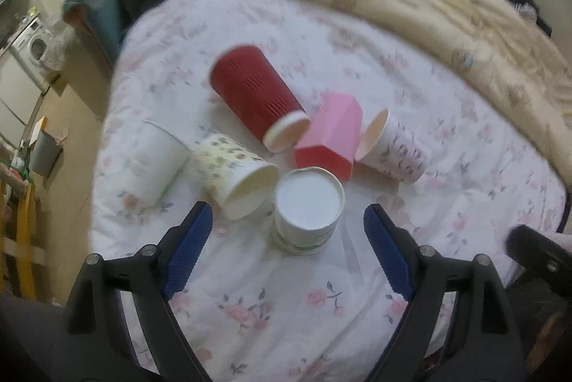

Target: Flip cup upside down

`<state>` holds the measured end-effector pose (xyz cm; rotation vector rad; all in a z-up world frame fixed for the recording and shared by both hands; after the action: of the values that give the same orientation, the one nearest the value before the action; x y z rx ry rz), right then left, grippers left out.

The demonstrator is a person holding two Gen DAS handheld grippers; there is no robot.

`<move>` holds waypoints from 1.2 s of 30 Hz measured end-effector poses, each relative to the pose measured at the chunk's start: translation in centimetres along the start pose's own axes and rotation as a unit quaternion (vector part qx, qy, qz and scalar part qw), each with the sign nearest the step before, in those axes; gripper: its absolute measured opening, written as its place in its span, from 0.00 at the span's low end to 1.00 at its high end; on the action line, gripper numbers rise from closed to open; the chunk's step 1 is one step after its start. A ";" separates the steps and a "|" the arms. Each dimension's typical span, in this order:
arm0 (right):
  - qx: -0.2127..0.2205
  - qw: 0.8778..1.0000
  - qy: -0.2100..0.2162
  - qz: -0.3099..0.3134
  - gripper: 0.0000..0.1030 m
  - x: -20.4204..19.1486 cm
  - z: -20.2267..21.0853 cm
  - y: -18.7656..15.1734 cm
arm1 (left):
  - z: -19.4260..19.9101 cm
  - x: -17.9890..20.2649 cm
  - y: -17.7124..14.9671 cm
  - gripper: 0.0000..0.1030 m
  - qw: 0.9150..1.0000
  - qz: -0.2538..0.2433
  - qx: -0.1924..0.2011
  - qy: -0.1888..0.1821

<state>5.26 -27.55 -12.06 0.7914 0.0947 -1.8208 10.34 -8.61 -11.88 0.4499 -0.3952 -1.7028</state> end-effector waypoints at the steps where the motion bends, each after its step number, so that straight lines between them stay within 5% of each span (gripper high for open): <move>1: 0.001 1.000 0.000 0.004 0.92 -0.2 0.1 0.0 | 1.1 -0.6 0.0 0.82 1.000 0.004 0.014 0.004; 12: 0.044 0.994 0.007 0.096 0.92 -4.2 1.8 -0.9 | 8.1 -7.1 -1.7 0.82 0.994 0.042 0.096 0.038; 20: 0.065 0.989 0.013 0.133 0.96 -6.1 2.8 -2.8 | 8.2 -8.5 -5.4 0.82 0.994 0.066 0.082 0.041; 24: 0.070 0.985 -0.009 0.158 0.97 -6.3 2.6 -4.1 | 7.7 -8.3 -6.8 0.93 0.994 0.062 0.077 0.041; 36: 0.076 0.974 -0.034 0.212 0.97 -7.7 0.8 -5.1 | 7.4 -8.6 -6.8 0.96 0.993 0.078 0.084 0.036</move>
<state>1.84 -19.62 -8.69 0.7868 -0.2448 -1.4573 2.18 1.15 -8.16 0.5868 -0.5110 -1.5032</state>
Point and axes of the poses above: each gripper's, at about its wrist camera, not at the fingertips, and z roughly against the way its jaws point, x to its right, y to its top, the point moved 10 cm from there along -z, roughly the way its jaws point, and after that the axes turned 7 degrees about -z, right-handed, at the moved point
